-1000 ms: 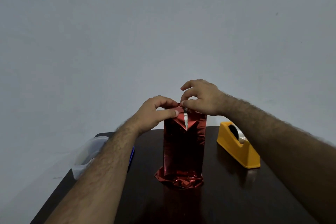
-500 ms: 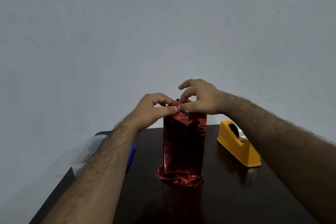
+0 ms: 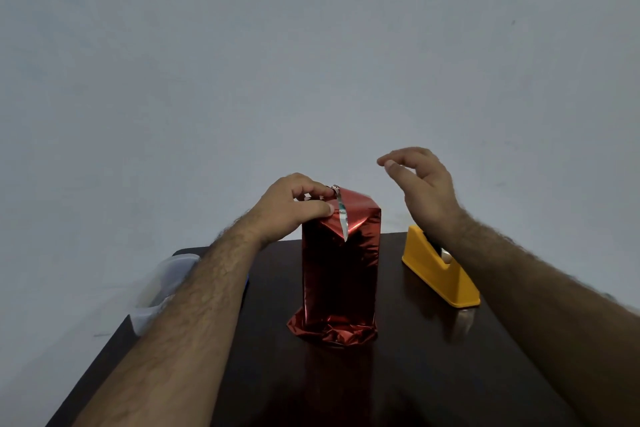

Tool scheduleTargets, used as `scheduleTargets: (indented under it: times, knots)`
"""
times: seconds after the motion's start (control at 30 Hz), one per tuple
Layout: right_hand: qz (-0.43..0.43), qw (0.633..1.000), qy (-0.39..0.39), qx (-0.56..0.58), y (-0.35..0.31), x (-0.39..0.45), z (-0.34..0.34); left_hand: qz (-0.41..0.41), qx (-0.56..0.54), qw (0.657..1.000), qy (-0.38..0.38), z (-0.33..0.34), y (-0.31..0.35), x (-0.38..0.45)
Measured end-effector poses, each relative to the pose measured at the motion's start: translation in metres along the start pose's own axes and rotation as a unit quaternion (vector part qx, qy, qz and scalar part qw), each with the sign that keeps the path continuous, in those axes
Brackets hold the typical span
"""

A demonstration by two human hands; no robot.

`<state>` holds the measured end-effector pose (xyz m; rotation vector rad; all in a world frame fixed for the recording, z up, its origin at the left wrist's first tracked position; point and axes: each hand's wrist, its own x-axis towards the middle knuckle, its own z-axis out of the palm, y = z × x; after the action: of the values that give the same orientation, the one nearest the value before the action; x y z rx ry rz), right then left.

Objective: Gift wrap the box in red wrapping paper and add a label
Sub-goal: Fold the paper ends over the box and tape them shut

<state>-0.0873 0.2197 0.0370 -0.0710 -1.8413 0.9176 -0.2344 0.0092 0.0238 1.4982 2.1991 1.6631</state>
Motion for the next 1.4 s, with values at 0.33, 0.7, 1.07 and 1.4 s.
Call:
scheduleTargets:
  times: [0.33, 0.7, 1.07, 1.4]
  knots:
    - [0.264, 0.879, -0.010, -0.396, 0.083, -0.028, -0.093, -0.007, 0.017, 0.999, 0.026, 0.005, 0.001, -0.001]
    - [0.519, 0.832, -0.030, -0.194, 0.103, -0.041, -0.116, 0.007, 0.042, 0.999, 0.027, 0.004, -0.001, 0.000]
    - [0.515, 0.841, -0.010, -0.164, 0.098, -0.029, -0.106, 0.023, 0.033, 0.999, 0.020, 0.002, -0.008, 0.004]
    - [0.064, 0.987, -0.081, -0.122, -0.002, 0.000, -0.018, 0.019, 0.026, 0.999, 0.026, 0.007, -0.006, 0.003]
